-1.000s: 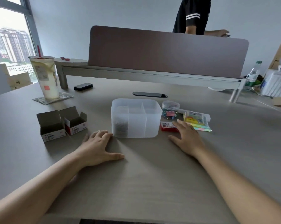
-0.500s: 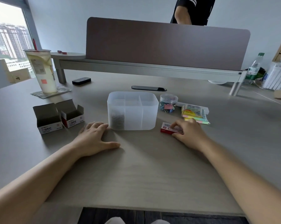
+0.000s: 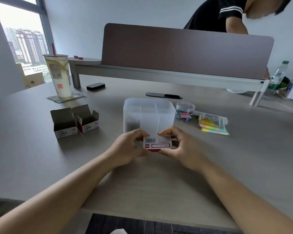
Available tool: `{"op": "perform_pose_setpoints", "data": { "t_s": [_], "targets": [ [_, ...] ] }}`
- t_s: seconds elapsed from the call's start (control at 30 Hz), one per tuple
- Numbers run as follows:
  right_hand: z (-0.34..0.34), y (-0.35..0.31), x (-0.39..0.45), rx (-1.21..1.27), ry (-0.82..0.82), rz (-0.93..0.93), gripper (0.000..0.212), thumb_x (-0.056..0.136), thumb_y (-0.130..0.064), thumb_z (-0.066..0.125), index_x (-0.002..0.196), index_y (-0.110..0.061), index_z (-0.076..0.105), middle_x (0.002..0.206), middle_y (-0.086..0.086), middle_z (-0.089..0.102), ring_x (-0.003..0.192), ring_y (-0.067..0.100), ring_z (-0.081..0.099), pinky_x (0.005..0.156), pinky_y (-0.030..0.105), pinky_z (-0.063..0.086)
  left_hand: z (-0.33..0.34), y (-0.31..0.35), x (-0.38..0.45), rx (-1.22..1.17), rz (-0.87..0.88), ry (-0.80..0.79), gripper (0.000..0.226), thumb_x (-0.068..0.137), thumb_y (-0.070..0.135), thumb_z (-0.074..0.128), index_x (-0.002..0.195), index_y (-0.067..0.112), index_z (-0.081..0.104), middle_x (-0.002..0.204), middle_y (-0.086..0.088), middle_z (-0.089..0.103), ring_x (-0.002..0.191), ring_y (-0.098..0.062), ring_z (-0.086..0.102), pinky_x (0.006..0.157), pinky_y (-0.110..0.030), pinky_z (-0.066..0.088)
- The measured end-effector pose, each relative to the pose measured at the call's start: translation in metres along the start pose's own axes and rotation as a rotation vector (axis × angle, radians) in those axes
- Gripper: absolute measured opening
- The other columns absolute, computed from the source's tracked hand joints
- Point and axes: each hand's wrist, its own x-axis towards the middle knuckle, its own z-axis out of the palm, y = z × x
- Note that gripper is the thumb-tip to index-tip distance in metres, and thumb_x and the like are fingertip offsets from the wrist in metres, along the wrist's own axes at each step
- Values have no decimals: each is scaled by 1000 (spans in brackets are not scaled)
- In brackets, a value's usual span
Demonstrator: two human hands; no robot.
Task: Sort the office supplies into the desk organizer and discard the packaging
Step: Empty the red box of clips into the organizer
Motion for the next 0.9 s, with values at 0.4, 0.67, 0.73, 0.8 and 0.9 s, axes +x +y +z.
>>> {"op": "perform_pose_setpoints", "data": {
  "t_s": [0.4,0.67,0.73,0.8,0.9],
  "targets": [
    [12,15,6,35,355,49,47,66,-26,76,95,-20,39,100,1,56,87,4,51,77,6,38,5,-5,8,-128,20,192,38,64,20,77,99,16,62,93,0,65,82,-12,60,82,-26,49],
    [5,11,6,206,280,53,35,63,-16,77,74,-19,44,106,-3,58,100,9,57,88,11,42,0,-7,10,-239,28,115,37,66,11,75,96,24,56,92,4,64,77,5,59,83,-19,48],
    [4,10,6,237,269,50,33,62,-15,77,71,-19,46,101,-7,60,100,10,58,89,18,46,-1,-7,10,-258,31,87,39,67,9,74,97,25,55,93,5,63,82,-2,60,86,-24,49],
    [3,9,5,238,253,40,33,61,-14,77,69,-19,46,92,-12,60,92,0,60,83,12,49,-2,-7,9,-250,40,55,42,66,8,75,99,24,54,94,5,63,86,-10,61,87,-25,50],
    [3,11,5,260,244,11,27,61,-11,76,66,-16,50,86,-16,62,82,-10,61,76,8,49,-2,-7,8,-262,36,36,47,65,3,74,101,23,53,95,5,61,89,-15,60,84,-23,50]
  ]
}}
